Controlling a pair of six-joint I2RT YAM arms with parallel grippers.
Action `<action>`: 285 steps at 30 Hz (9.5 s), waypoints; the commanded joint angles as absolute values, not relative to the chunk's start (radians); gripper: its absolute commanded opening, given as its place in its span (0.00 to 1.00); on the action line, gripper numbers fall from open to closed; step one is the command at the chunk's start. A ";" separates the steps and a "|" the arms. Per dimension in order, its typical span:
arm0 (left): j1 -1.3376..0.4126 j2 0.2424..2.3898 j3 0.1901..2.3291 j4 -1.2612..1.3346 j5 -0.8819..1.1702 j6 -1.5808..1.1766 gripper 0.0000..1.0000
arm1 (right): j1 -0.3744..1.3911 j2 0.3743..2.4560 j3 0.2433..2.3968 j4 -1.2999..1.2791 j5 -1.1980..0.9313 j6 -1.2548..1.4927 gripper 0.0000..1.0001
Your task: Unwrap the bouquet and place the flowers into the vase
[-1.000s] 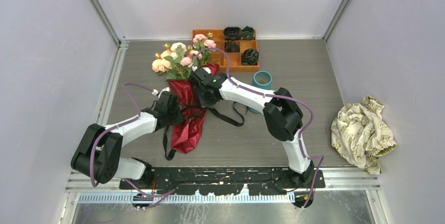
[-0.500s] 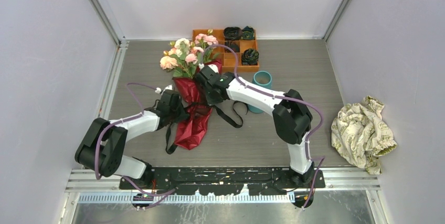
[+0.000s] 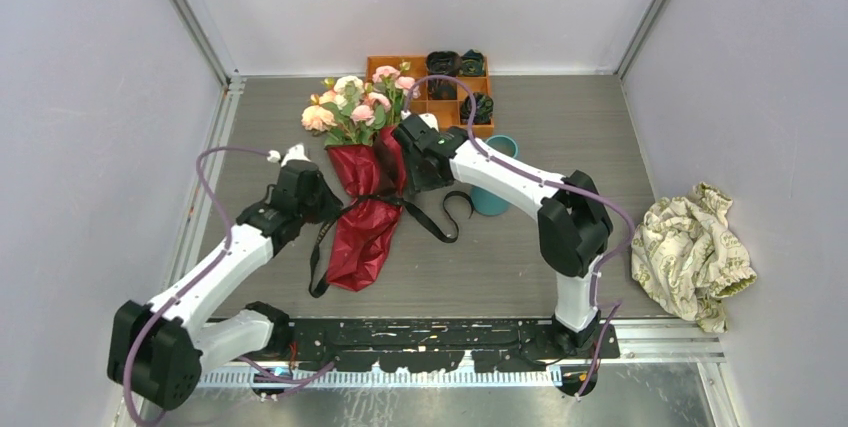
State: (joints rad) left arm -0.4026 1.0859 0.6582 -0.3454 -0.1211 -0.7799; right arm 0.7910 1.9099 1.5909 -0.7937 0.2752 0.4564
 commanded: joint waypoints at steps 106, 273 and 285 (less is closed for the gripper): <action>-0.327 1.321 0.830 -0.224 0.222 -0.788 0.00 | 0.865 2.129 1.884 -0.785 0.387 0.563 0.59; 0.125 1.729 1.501 -0.869 0.100 -0.635 0.87 | 0.848 2.245 2.029 -0.721 -0.098 0.466 0.35; 0.090 1.885 1.520 -0.825 0.168 -0.613 0.04 | 0.839 2.250 2.020 -0.708 -0.100 0.456 0.13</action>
